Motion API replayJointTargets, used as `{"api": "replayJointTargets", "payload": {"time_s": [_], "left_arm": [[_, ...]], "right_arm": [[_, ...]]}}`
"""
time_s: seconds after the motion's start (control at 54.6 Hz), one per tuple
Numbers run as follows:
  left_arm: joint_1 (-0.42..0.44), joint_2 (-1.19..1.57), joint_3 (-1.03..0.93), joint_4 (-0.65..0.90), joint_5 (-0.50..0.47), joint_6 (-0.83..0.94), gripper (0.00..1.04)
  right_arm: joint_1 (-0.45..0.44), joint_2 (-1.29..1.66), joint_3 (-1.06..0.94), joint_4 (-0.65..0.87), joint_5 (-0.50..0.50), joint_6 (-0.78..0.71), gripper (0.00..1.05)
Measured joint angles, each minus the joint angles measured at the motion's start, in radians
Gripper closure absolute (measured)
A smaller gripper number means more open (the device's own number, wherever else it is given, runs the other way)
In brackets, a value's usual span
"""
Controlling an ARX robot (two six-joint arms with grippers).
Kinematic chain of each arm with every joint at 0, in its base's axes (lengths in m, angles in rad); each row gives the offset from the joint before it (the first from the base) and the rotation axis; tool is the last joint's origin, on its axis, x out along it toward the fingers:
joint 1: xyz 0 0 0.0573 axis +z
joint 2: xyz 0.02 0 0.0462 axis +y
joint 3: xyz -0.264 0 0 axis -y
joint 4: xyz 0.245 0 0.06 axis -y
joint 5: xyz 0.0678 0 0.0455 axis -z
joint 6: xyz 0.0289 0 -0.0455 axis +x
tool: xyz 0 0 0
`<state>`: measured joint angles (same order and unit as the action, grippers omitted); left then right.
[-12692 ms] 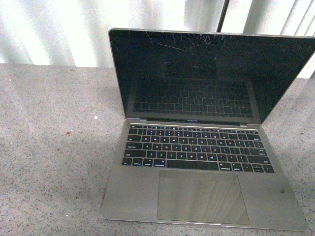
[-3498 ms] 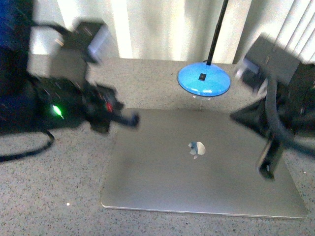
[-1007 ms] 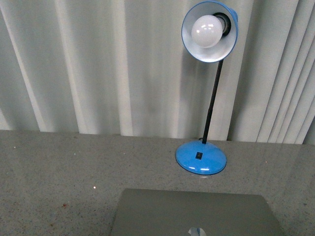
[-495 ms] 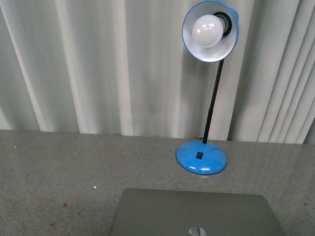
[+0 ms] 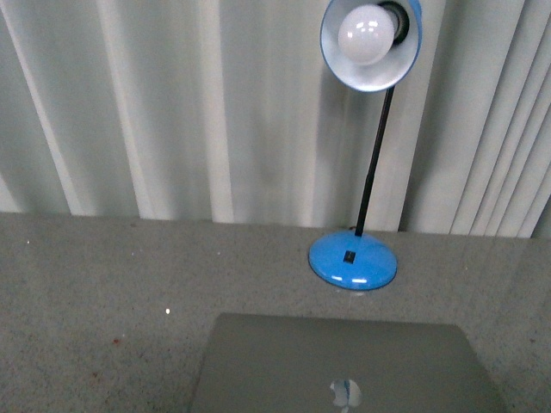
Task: Close laptop
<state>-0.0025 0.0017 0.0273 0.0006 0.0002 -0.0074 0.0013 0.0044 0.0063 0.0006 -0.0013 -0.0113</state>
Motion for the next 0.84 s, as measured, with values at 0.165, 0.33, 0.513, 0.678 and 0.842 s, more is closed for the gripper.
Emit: {"api": "replayJointTargets", "payload": {"time_s": [0.165,0.33,0.513,0.678,0.842], "left_arm": [[0.000,0.000,0.000,0.000,0.000,0.002,0.07],[0.000,0.000,0.000,0.000,0.000,0.003,0.07],[0.000,0.000,0.000,0.000,0.000,0.003,0.07],[0.000,0.000,0.000,0.000,0.000,0.003,0.07],[0.000,0.000,0.000,0.000,0.000,0.003,0.07]], "right_arm": [[0.000,0.000,0.000,0.000,0.000,0.000,0.08],[0.000,0.000,0.000,0.000,0.000,0.000,0.07],[0.000,0.000,0.000,0.000,0.000,0.000,0.07],[0.000,0.000,0.000,0.000,0.000,0.000,0.07],[0.000,0.000,0.000,0.000,0.000,0.000,0.07]]}}
